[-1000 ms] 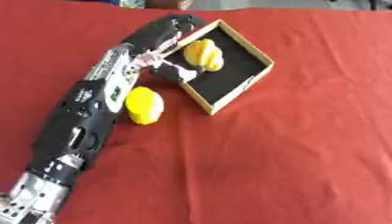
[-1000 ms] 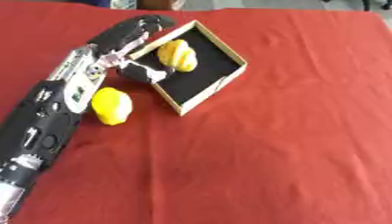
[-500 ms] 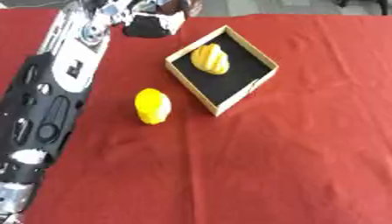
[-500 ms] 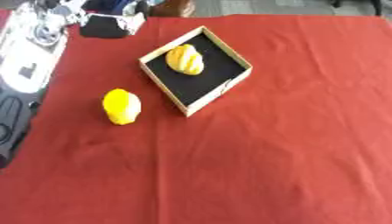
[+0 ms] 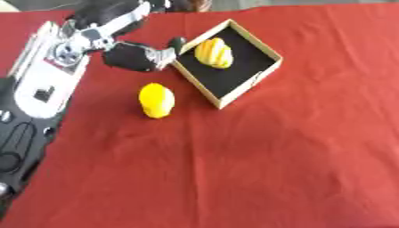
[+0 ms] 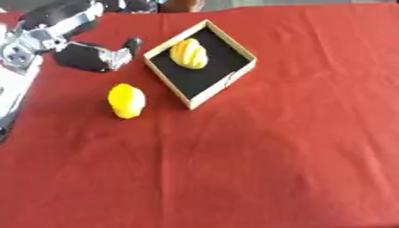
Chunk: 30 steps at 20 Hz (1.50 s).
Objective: Pick up objects on the table and place them in the box.
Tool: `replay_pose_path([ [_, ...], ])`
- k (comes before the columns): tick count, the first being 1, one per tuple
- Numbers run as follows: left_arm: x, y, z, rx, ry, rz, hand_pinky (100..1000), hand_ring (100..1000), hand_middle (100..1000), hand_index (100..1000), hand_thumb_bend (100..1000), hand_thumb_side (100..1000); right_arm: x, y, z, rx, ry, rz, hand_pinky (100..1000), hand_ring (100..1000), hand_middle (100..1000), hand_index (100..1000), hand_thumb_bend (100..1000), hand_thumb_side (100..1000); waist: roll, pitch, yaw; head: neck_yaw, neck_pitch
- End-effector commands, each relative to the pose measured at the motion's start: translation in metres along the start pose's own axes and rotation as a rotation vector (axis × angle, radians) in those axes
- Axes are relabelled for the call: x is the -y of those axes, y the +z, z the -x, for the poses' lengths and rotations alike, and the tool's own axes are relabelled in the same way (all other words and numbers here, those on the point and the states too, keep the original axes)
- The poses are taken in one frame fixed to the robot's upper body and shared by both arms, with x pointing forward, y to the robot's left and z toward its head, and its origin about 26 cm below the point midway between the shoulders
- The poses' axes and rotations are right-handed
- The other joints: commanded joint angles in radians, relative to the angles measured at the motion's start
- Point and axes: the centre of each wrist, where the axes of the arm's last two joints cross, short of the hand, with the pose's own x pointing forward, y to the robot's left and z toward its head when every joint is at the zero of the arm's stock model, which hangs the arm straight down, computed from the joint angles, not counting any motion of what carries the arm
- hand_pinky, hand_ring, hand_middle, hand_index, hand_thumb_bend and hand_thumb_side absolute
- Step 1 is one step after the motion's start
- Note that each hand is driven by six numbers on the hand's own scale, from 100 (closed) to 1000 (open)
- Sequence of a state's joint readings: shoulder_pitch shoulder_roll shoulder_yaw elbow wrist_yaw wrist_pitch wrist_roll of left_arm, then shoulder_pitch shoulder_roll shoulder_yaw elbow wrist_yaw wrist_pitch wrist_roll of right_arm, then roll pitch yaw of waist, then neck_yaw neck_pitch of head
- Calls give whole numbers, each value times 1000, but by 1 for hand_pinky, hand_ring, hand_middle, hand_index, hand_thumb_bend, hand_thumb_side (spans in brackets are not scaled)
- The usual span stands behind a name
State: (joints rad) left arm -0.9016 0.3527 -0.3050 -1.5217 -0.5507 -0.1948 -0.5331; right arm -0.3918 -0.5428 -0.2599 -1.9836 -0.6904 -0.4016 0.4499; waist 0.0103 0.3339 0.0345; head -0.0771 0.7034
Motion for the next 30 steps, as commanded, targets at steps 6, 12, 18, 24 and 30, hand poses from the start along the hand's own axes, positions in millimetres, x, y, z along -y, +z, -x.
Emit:
replay_pose_path([
  [6, 22, 16, 3, -33, -12, 103, 914, 887, 866, 933, 183, 614, 7, -5, -10, -9, 52, -21, 918, 850, 624, 777, 100, 504, -1, -25, 27, -34, 11],
  [12, 33, 20, 11, -73, -27, 159, 929, 903, 879, 948, 301, 663, 6, -4, -10, -7, 52, -18, 917, 850, 624, 777, 100, 502, -9, -23, 28, -41, 0],
  [18, 35, 24, 20, -132, -75, 167, 948, 930, 896, 954, 399, 624, 6, -3, -10, -10, 53, -19, 918, 850, 622, 775, 100, 500, -13, -21, 28, -42, -4],
  [24, 41, 25, 28, -174, -82, 175, 947, 933, 898, 954, 406, 598, 5, -2, -9, -10, 51, -19, 920, 851, 621, 774, 100, 499, -18, -17, 22, -39, -11],
  [30, 47, 27, 37, -212, -65, 202, 945, 933, 900, 956, 378, 534, 5, -2, -8, -11, 48, -19, 921, 852, 620, 774, 100, 499, -21, -12, 20, -37, -16],
])
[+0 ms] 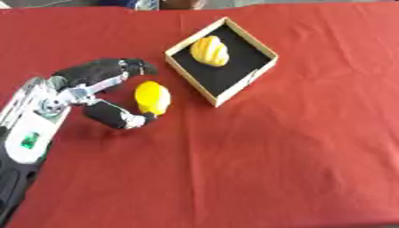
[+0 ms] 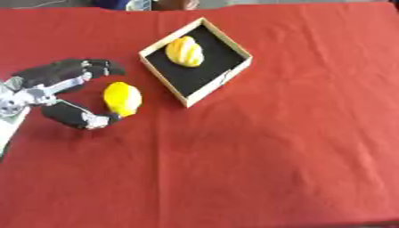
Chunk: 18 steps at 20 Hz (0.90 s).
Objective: Pick up objects on the table and place them in the box.
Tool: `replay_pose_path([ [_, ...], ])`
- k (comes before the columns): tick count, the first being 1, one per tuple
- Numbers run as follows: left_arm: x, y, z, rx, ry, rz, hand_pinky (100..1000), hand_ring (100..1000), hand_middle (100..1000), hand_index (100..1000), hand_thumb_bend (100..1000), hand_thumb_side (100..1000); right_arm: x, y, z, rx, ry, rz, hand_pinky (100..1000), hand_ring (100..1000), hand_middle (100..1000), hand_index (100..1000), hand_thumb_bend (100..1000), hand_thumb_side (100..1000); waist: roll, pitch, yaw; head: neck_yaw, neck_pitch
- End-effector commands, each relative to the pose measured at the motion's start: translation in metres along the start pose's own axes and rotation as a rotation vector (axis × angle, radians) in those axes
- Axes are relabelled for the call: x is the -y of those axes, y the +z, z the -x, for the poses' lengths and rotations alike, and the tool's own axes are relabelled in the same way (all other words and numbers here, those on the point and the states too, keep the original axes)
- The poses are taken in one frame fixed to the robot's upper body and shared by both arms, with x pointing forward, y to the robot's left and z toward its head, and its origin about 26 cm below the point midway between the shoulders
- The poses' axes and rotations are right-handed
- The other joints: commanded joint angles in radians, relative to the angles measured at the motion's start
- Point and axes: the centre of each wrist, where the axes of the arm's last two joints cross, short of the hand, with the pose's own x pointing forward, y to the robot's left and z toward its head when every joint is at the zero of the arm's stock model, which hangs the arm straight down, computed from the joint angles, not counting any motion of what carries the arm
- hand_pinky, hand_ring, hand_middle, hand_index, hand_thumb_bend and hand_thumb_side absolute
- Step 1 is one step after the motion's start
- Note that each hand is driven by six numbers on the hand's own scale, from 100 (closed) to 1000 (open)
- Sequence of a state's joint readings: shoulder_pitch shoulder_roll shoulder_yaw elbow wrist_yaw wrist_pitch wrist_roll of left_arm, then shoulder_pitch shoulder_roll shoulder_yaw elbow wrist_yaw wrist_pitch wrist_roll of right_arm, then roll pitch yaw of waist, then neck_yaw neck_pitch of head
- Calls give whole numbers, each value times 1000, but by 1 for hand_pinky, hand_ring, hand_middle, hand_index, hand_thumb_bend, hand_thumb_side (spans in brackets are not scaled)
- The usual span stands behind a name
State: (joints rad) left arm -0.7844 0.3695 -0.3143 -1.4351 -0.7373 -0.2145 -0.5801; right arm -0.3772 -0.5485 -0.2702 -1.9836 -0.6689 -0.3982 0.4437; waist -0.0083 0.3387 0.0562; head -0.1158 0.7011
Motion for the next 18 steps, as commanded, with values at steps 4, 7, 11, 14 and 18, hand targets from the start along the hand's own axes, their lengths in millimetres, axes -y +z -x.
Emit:
replay_pose_path([
  [4, -2, 1, 12, -59, 5, 5, 938, 926, 891, 950, 341, 528, 2, -6, -6, 17, 19, -21, 923, 853, 619, 773, 100, 499, -6, -13, -8, 7, -18],
  [7, 2, 0, 16, -78, 21, 16, 924, 914, 877, 943, 313, 499, 1, -6, -5, 18, 16, -21, 924, 854, 619, 773, 100, 499, -7, -11, -11, 9, -19],
  [11, 5, -2, 21, -108, 48, -2, 891, 871, 824, 921, 191, 451, 1, -6, -5, 16, 12, -20, 926, 855, 619, 773, 100, 499, -9, -10, -14, 11, -21],
  [14, 7, -3, 22, -121, 81, -44, 833, 790, 741, 819, 100, 438, 0, -5, -5, 15, 12, -20, 926, 857, 618, 774, 100, 499, -11, -9, -16, 12, -22],
  [18, 1, -2, 19, -118, 92, -156, 754, 674, 605, 672, 100, 329, 0, -5, -4, 9, 10, -18, 927, 858, 617, 774, 100, 501, -11, -8, -14, 12, -20],
])
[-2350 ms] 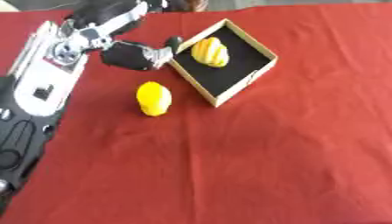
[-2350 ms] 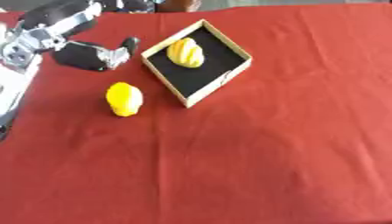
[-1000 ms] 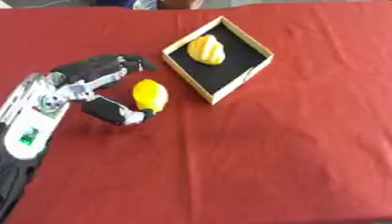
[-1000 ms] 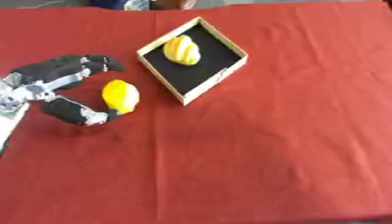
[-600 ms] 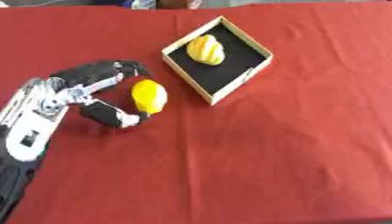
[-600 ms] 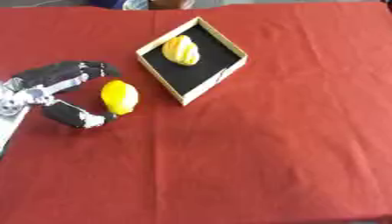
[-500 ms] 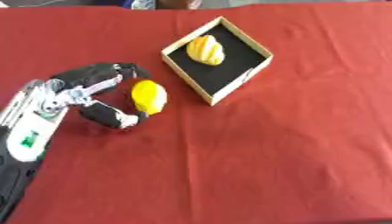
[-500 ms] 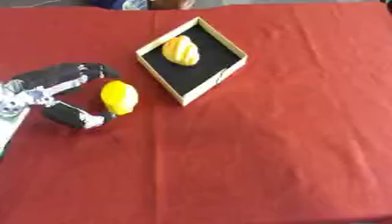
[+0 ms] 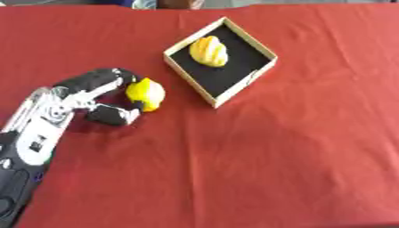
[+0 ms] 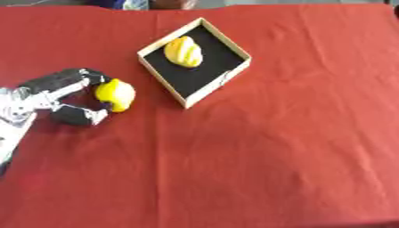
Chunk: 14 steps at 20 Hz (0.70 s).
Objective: Pick up objects on the table and place them in the box.
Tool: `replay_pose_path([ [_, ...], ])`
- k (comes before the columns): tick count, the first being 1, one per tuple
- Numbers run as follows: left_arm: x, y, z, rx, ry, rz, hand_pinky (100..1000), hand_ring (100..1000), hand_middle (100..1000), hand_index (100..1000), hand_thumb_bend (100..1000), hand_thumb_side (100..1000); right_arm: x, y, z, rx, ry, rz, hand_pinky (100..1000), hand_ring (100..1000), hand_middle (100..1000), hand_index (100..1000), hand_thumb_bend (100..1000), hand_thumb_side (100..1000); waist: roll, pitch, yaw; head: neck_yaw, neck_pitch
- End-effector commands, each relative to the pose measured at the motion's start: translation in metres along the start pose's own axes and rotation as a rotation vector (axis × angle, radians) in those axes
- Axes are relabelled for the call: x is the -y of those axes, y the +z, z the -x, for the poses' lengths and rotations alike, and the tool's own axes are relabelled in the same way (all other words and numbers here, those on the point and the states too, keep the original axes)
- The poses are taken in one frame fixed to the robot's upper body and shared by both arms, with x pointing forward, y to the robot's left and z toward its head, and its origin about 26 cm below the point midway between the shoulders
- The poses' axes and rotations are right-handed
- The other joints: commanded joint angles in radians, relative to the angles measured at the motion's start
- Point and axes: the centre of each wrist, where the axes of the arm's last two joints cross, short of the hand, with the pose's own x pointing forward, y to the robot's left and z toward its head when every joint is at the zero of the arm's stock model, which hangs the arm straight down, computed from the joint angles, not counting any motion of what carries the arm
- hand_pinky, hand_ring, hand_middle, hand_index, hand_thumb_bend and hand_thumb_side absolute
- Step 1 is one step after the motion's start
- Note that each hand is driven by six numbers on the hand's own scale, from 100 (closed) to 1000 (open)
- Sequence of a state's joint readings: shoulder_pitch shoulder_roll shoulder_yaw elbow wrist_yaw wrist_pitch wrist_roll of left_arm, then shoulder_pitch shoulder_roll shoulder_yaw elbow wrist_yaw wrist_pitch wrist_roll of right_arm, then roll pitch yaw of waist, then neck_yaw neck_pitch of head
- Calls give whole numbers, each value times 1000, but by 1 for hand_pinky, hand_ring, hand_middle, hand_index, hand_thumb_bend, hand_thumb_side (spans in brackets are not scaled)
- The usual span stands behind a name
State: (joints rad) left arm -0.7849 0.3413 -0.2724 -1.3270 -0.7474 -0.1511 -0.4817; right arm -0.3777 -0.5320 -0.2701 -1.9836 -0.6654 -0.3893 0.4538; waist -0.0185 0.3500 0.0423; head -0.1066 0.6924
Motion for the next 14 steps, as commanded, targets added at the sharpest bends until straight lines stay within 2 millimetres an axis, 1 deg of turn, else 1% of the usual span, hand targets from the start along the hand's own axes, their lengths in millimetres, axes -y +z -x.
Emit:
replay_pose_path([
  [1, -19, 3, -5, 15, -14, -124, 750, 671, 603, 670, 100, 328, 2, -6, -6, 11, 21, -19, 927, 858, 617, 774, 100, 501, -1, -20, 0, 2, -10],
  [2, -22, 4, -7, 24, -21, -155, 738, 660, 593, 661, 100, 287, 2, -6, -6, 10, 21, -18, 928, 858, 617, 774, 100, 501, -1, -21, 0, 1, -10],
  [4, -33, 7, -13, 50, -54, -219, 732, 652, 585, 655, 100, 249, 2, -6, -6, 7, 21, -17, 928, 858, 617, 773, 100, 501, 0, -22, 1, 0, -9],
  [7, -53, 13, -25, 98, -102, -303, 725, 645, 583, 655, 100, 240, 3, -5, -7, 5, 23, -14, 928, 857, 616, 773, 100, 502, 1, -25, 1, 0, -8],
  [10, -76, 17, -39, 149, -135, -379, 720, 637, 581, 655, 100, 197, 4, -7, -8, 13, 27, -7, 925, 853, 616, 774, 100, 503, 3, -28, -2, 4, -8],
  [12, -91, 16, -49, 178, -152, -416, 718, 630, 580, 655, 100, 176, 4, -8, -8, 19, 27, -6, 925, 852, 617, 774, 100, 502, 3, -30, -7, 10, -10],
  [14, -104, 11, -59, 215, -170, -446, 720, 630, 581, 656, 100, 170, 3, -11, -7, 31, 19, -5, 925, 852, 617, 774, 100, 504, 1, -29, -19, 22, -13],
])
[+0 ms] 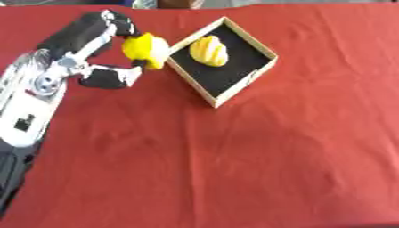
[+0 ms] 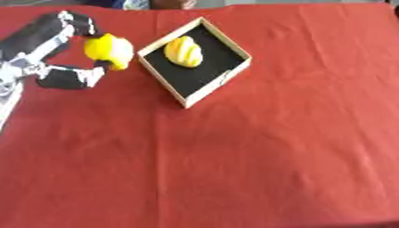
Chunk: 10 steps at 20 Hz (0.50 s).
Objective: Pick up objects on the table and place them in the box.
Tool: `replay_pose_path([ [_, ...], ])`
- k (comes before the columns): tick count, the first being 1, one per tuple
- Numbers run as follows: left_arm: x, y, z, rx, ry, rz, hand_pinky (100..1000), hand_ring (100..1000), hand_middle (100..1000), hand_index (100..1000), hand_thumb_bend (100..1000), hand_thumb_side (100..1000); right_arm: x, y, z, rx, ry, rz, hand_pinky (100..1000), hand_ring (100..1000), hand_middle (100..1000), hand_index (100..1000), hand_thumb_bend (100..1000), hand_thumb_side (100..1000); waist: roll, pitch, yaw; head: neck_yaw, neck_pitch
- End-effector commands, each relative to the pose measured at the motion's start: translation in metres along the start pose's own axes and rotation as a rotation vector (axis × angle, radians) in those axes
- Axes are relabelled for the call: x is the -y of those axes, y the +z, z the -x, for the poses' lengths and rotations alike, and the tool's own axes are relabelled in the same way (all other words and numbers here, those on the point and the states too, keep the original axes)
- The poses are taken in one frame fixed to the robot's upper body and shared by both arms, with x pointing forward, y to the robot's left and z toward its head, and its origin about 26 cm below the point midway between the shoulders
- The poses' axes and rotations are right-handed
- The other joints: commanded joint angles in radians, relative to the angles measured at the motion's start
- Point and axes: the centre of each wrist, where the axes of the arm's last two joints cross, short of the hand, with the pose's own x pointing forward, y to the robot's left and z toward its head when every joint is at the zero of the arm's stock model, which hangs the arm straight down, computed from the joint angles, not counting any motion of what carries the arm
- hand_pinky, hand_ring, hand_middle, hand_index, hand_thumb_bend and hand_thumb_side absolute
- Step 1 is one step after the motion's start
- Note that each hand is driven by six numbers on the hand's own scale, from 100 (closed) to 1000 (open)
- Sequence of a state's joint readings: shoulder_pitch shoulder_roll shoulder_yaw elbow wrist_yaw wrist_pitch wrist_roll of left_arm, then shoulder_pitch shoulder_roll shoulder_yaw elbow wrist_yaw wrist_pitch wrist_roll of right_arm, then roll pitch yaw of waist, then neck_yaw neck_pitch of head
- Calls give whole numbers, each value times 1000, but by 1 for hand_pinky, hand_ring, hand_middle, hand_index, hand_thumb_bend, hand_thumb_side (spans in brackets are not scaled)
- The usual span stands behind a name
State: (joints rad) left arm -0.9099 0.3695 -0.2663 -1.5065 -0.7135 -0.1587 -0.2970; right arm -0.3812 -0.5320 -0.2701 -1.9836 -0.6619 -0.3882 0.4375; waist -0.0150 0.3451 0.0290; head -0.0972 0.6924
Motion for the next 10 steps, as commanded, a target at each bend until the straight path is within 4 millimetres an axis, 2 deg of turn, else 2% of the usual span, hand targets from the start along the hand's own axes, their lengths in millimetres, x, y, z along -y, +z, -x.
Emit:
replay_pose_path([
  [1, -27, -14, -8, 39, -31, -73, 721, 631, 582, 658, 100, 171, 1, -12, -6, 39, 6, -20, 924, 852, 617, 774, 100, 503, -6, -23, -16, 22, -16],
  [5, -27, -38, -8, 16, -24, -77, 724, 632, 590, 664, 100, 189, -5, -21, -2, 82, -38, -28, 922, 850, 617, 774, 100, 501, -24, -14, -65, 67, -26],
  [10, -8, -51, 10, -67, -26, -24, 734, 644, 605, 674, 100, 223, -13, -31, 3, 134, -96, -35, 922, 849, 617, 774, 100, 503, -43, 1, -138, 136, -39],
])
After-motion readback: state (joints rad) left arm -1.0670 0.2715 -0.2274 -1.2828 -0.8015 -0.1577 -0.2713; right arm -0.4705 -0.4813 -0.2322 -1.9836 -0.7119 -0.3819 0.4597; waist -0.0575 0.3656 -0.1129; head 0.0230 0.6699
